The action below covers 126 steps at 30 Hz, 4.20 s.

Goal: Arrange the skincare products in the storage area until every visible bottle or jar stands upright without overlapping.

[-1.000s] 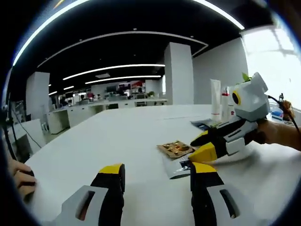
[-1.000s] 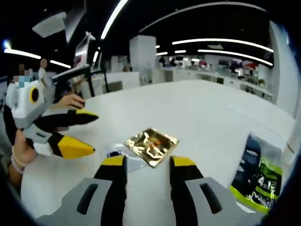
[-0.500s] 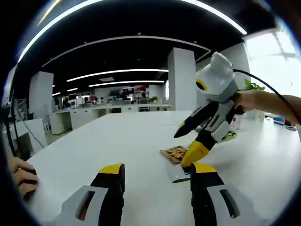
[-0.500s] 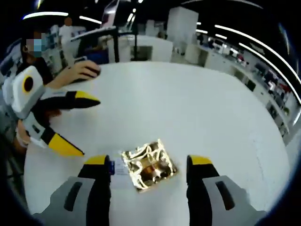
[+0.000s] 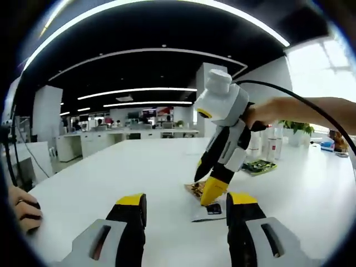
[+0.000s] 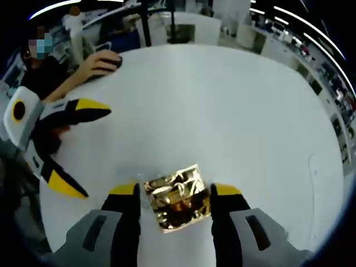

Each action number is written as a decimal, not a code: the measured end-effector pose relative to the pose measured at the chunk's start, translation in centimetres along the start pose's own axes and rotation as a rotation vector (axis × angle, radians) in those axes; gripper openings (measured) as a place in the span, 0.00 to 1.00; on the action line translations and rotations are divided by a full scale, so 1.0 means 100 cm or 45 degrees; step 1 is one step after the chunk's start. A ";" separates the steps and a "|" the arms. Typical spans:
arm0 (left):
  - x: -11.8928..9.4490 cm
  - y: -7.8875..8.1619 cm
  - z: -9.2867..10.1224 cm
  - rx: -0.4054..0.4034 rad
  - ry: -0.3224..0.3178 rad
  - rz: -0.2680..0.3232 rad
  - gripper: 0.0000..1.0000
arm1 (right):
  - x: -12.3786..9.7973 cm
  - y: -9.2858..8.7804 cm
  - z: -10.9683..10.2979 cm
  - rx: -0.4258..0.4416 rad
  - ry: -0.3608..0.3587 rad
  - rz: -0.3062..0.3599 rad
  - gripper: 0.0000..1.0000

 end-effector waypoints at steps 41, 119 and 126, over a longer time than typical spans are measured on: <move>-0.005 0.089 0.022 -0.673 -0.533 0.413 0.57 | -0.157 -0.009 -0.040 -0.170 -0.610 0.787 0.39; 0.031 0.134 0.130 -1.014 -1.211 0.712 0.00 | -0.215 -0.083 -0.075 0.685 -0.438 1.624 0.51; 0.041 0.135 0.144 -0.988 -1.244 0.731 0.01 | -0.223 -0.092 -0.057 0.971 -0.256 1.823 0.34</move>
Point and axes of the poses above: the point that each gripper's makers call its tool centre point, and the gripper's own axes: x roughly forward along the fingers, z roughly to its right, y roughly out of its top, the point moved 6 cm from there along -x, roughly backward along the fingers, and after that the axes turned 8 degrees about -y, right-handed, at the moved point
